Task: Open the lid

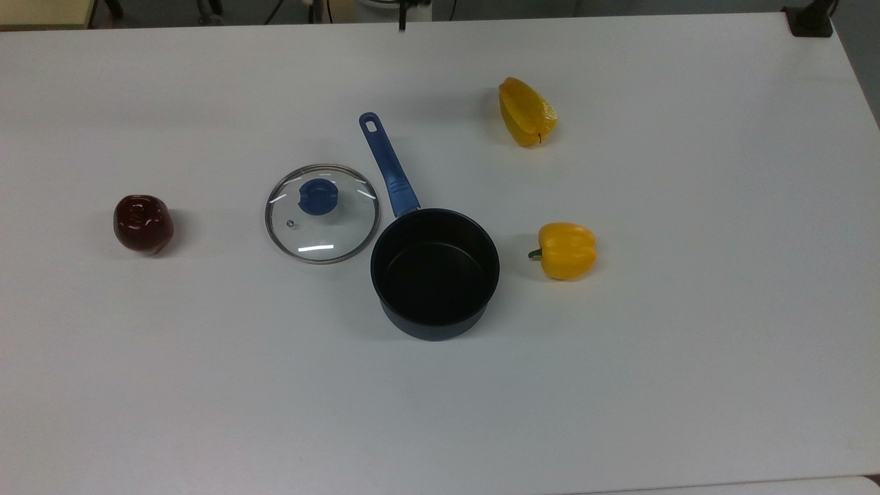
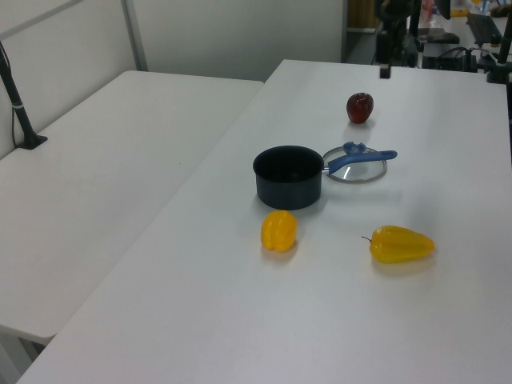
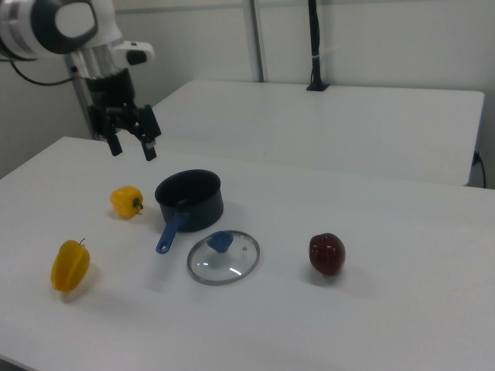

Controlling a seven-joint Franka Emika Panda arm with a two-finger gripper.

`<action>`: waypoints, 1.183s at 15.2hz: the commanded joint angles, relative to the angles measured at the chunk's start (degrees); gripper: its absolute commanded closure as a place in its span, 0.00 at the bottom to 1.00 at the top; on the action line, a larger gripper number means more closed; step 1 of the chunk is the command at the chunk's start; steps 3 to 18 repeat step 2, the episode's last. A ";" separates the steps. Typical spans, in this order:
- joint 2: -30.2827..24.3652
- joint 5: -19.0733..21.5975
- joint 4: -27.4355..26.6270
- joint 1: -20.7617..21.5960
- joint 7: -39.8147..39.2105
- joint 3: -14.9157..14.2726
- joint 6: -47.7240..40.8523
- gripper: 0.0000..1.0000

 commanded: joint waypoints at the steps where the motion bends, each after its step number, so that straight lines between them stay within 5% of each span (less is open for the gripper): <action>1: -1.61 -0.44 -1.30 0.14 0.68 -0.94 -0.96 0.00; 18: -1.61 -0.35 -1.30 -0.04 0.15 -0.94 -0.78 0.00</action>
